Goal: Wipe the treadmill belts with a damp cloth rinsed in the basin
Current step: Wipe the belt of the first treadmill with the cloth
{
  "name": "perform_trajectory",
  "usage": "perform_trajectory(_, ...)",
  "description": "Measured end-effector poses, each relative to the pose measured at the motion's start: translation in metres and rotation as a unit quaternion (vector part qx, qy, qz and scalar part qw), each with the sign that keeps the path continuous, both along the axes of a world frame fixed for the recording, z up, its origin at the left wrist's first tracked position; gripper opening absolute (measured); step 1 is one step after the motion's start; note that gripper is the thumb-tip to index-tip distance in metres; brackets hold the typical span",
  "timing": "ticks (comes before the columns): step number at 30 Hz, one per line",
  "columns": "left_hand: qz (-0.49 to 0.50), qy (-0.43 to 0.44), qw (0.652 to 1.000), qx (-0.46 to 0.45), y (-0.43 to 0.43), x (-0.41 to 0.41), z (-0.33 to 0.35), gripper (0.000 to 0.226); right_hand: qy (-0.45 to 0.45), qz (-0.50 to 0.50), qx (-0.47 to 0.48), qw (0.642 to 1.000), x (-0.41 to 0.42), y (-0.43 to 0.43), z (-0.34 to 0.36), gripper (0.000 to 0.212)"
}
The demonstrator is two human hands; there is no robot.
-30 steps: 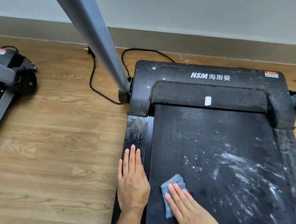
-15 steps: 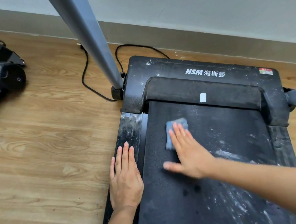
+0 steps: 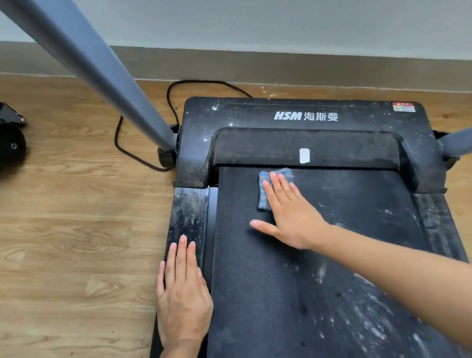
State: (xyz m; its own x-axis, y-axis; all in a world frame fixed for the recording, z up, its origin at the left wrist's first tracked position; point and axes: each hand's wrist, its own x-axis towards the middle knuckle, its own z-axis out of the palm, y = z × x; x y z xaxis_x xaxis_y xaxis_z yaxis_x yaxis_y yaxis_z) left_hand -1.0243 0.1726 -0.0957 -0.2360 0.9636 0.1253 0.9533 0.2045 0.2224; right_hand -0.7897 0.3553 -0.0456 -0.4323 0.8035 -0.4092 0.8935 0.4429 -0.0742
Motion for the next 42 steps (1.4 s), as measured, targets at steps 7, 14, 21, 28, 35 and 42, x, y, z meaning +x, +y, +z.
perform_trajectory(7, 0.008, -0.002, 1.0, 0.001, -0.001, 0.0, -0.002, 0.058, 0.04, 0.185, -0.009, 0.982, 0.047, -0.141, -0.006, 0.119)
perform_trajectory(14, 0.013, 0.001, 1.0, 0.005, 0.0, 0.001, 0.0, 0.057, 0.011, 0.161, 0.048, 0.986, 0.062, -0.051, -0.017, 0.116)
perform_trajectory(21, 0.014, 0.006, 1.0, 0.007, -0.001, 0.001, 0.002, 0.057, -0.006, 0.047, 0.03, 0.998, 0.045, 0.016, -0.001, 0.124)
perform_trajectory(28, 0.014, 0.005, 1.0, 0.013, -0.001, 0.001, 0.0, 0.056, 0.039, 0.214, -0.014, 0.976, 0.087, -0.179, -0.007, 0.124)
perform_trajectory(35, 0.01, 0.008, 1.0, 0.004, -0.001, 0.002, 0.003, 0.057, 0.011, 0.073, 0.02, 0.997, 0.09, -0.04, -0.01, 0.122)
perform_trajectory(42, 0.008, -0.003, 1.0, 0.002, 0.0, -0.001, 0.004, 0.058, 0.009, 0.045, -0.062, 0.997, 0.073, -0.05, 0.004, 0.133)
